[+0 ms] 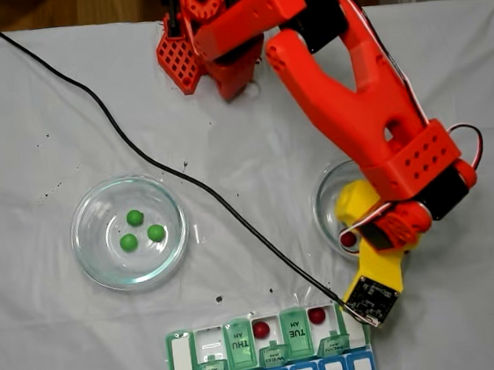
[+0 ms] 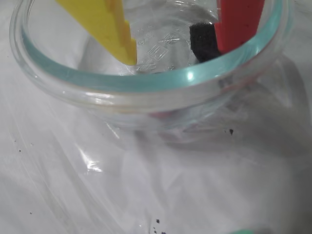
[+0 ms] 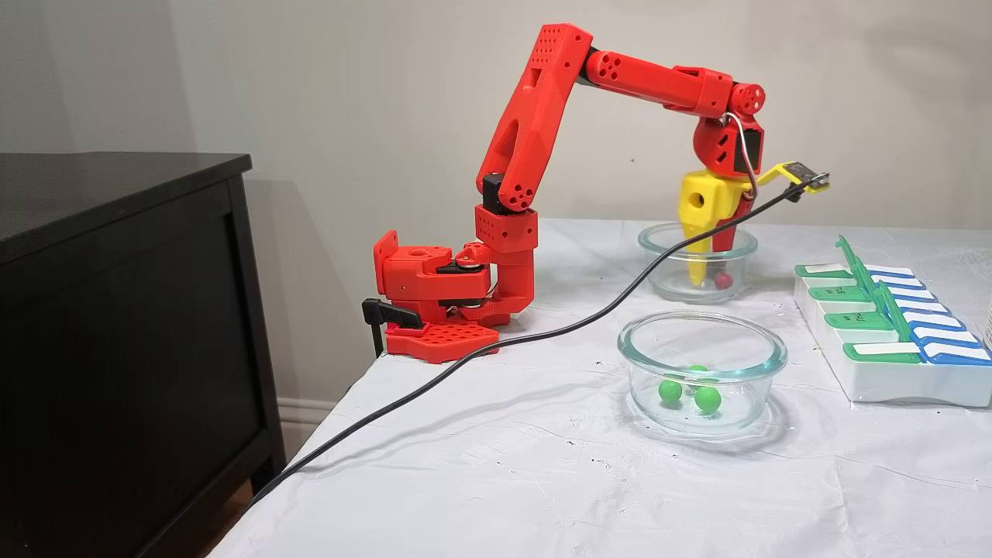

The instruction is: Sort medicines into box.

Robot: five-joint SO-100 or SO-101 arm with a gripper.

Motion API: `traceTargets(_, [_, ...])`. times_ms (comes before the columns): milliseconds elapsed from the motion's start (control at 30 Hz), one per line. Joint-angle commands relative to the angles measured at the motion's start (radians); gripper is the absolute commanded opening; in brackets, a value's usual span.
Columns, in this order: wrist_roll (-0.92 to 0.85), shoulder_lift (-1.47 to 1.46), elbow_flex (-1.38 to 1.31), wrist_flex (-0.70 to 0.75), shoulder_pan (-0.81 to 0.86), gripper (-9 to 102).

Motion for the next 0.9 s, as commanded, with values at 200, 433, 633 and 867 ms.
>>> traceTargets(200, [-0.052, 0.124, -0.017, -0.097, 0.029, 21])
traceTargets(433, [-0.057, 0.143, -0.008, -0.132, 0.043, 20])
traceTargets(633, [-0.080, 0.187, 0.006, -0.146, 0.058, 19])
traceTargets(867, [-0.115, 0.233, 0.020, -0.155, 0.074, 17])
